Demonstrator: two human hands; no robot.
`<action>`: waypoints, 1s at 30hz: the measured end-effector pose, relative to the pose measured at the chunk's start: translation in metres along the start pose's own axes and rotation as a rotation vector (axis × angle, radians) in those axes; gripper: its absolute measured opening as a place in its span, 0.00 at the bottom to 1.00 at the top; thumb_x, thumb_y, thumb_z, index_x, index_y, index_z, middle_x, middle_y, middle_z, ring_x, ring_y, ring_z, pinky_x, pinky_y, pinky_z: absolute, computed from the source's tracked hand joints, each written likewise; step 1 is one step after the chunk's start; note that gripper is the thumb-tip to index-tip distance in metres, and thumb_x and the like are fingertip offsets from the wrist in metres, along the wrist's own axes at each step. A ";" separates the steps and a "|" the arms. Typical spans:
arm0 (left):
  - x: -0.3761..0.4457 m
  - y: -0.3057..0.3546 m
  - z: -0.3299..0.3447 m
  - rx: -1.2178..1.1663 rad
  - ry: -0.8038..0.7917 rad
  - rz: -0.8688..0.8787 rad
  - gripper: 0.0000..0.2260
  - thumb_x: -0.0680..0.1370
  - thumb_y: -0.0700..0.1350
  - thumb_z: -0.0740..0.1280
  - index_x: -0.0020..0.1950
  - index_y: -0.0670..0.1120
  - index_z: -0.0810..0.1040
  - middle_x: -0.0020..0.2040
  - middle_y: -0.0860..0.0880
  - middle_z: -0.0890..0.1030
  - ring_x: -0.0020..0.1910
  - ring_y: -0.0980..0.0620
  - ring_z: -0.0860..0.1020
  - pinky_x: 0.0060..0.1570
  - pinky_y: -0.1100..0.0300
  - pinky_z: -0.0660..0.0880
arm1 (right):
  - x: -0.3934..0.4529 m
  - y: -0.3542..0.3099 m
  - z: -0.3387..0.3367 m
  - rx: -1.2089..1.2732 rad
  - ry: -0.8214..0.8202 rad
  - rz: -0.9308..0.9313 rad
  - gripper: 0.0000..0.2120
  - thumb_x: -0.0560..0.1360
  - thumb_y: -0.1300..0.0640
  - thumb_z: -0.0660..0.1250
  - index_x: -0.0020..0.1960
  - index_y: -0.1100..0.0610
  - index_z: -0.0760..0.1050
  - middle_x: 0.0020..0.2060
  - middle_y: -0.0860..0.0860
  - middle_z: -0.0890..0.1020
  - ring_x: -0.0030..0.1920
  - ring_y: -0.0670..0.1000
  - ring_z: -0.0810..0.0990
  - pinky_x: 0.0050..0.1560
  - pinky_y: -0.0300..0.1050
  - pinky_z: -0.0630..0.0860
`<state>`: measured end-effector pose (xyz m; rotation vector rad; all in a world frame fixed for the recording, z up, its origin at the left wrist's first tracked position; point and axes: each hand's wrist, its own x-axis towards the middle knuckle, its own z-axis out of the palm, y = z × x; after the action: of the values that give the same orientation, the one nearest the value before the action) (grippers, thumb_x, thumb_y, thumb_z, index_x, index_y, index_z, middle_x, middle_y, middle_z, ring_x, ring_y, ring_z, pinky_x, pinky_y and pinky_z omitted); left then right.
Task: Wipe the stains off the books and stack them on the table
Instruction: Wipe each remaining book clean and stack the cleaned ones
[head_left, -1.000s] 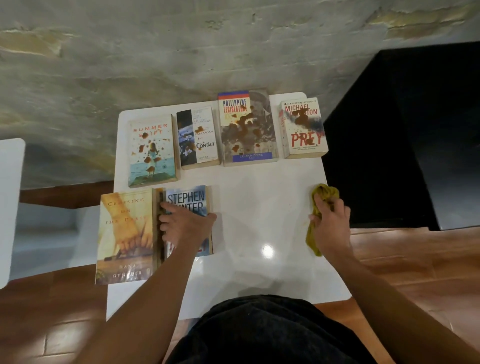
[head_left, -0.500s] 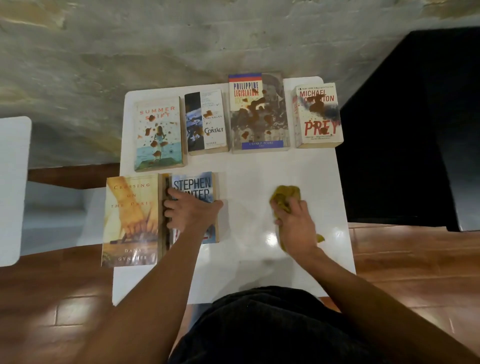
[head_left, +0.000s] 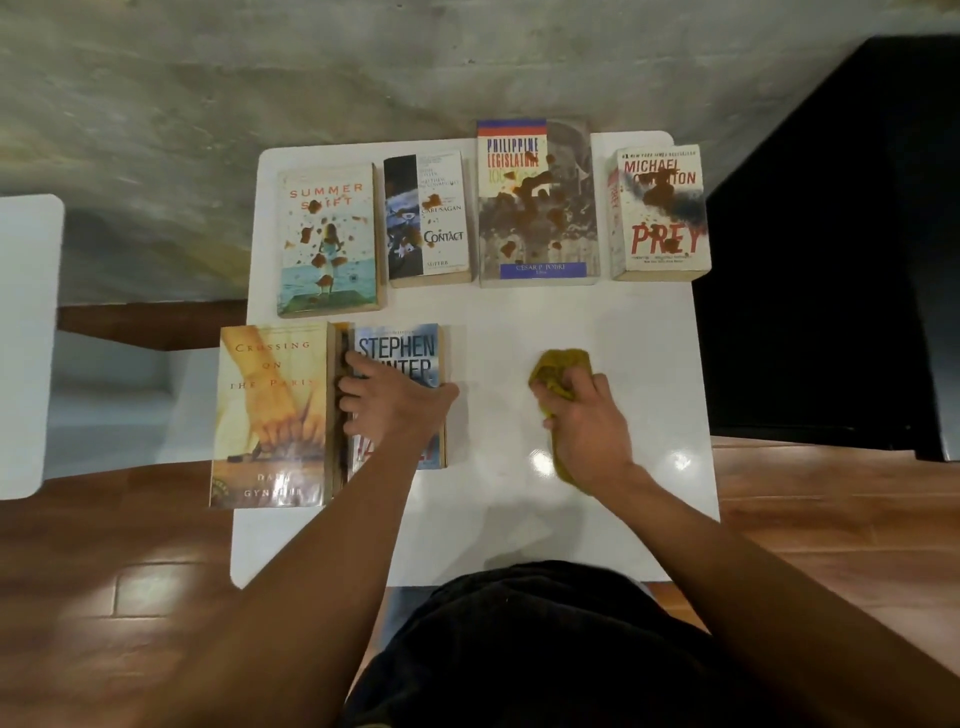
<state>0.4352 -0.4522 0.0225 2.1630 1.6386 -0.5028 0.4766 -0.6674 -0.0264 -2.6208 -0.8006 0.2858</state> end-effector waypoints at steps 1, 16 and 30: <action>0.000 -0.001 0.000 0.003 0.000 -0.004 0.61 0.59 0.64 0.80 0.78 0.43 0.48 0.70 0.38 0.64 0.68 0.37 0.67 0.63 0.38 0.69 | 0.006 -0.002 0.001 -0.001 0.007 0.007 0.29 0.63 0.68 0.78 0.62 0.51 0.82 0.52 0.54 0.77 0.49 0.53 0.66 0.32 0.43 0.77; 0.002 -0.012 0.001 -0.023 -0.020 0.023 0.60 0.64 0.65 0.75 0.81 0.44 0.41 0.74 0.37 0.60 0.71 0.36 0.63 0.68 0.39 0.64 | -0.058 -0.001 -0.002 -0.006 -0.237 -0.504 0.18 0.73 0.57 0.64 0.60 0.46 0.82 0.55 0.50 0.78 0.51 0.54 0.71 0.43 0.43 0.76; -0.003 -0.016 0.004 -0.120 0.030 0.061 0.56 0.67 0.66 0.72 0.81 0.46 0.41 0.70 0.36 0.61 0.68 0.35 0.65 0.70 0.40 0.63 | -0.063 -0.010 -0.019 -0.164 -0.183 0.085 0.21 0.67 0.39 0.76 0.51 0.50 0.78 0.65 0.61 0.71 0.60 0.63 0.71 0.54 0.57 0.76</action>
<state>0.4189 -0.4531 0.0189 2.1344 1.5704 -0.3466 0.4256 -0.7015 0.0004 -2.8178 -0.8023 0.5100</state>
